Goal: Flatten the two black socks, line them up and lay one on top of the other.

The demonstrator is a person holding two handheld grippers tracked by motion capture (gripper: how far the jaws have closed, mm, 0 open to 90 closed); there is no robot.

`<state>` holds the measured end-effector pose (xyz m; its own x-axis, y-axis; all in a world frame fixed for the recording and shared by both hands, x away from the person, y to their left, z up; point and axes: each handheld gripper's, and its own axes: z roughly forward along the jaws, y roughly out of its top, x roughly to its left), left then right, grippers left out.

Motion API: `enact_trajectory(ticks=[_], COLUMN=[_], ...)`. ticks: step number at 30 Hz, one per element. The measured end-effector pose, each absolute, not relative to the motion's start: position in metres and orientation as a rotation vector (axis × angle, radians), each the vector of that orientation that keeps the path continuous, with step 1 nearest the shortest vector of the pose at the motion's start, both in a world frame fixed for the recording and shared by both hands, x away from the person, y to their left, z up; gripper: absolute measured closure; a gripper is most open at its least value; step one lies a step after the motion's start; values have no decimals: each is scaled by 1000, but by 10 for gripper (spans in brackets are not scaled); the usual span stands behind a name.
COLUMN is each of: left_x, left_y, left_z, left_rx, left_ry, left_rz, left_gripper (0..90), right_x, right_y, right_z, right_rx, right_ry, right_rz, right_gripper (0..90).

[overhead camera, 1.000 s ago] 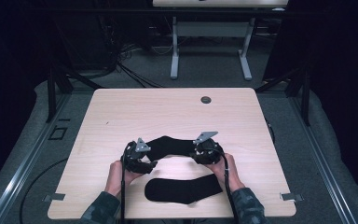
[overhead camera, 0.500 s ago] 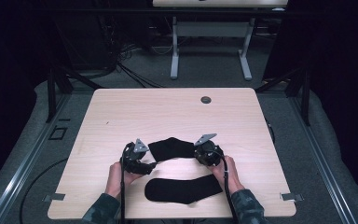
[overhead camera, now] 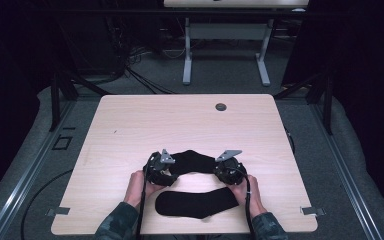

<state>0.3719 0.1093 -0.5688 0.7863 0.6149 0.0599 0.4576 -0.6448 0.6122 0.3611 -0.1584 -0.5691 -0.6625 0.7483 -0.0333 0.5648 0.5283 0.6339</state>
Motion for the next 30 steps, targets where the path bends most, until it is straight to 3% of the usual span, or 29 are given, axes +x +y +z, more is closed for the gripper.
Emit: enact_trajectory(ticks=[2,5,8,18,27,28,30], left_x=[371,369,368,344,324,328,348], left_y=[110,110,112,122,128,126,121], left_z=[-569,-569,-568,-524,-481,-477,-476], left_rx=[2380,2380,2387,2338,2394,2401,2412], left_ry=[789,765,757,658,516,505,553], left_rz=[355,379,426,478,312,295,285], left_gripper=[564,781,869,880,870,860,700], right_x=[361,358,356,323,288,288,320], right_y=[-158,-157,-159,-168,-179,-182,-188], right_z=[-569,-569,-565,-523,-479,-472,-467], right_rx=[1090,1075,1072,987,1002,1020,1125], right_ry=[2469,2459,2445,2384,2420,2435,2424], right_rz=[857,847,856,947,1043,1056,1047], right_gripper=[826,832,834,834,832,830,807])
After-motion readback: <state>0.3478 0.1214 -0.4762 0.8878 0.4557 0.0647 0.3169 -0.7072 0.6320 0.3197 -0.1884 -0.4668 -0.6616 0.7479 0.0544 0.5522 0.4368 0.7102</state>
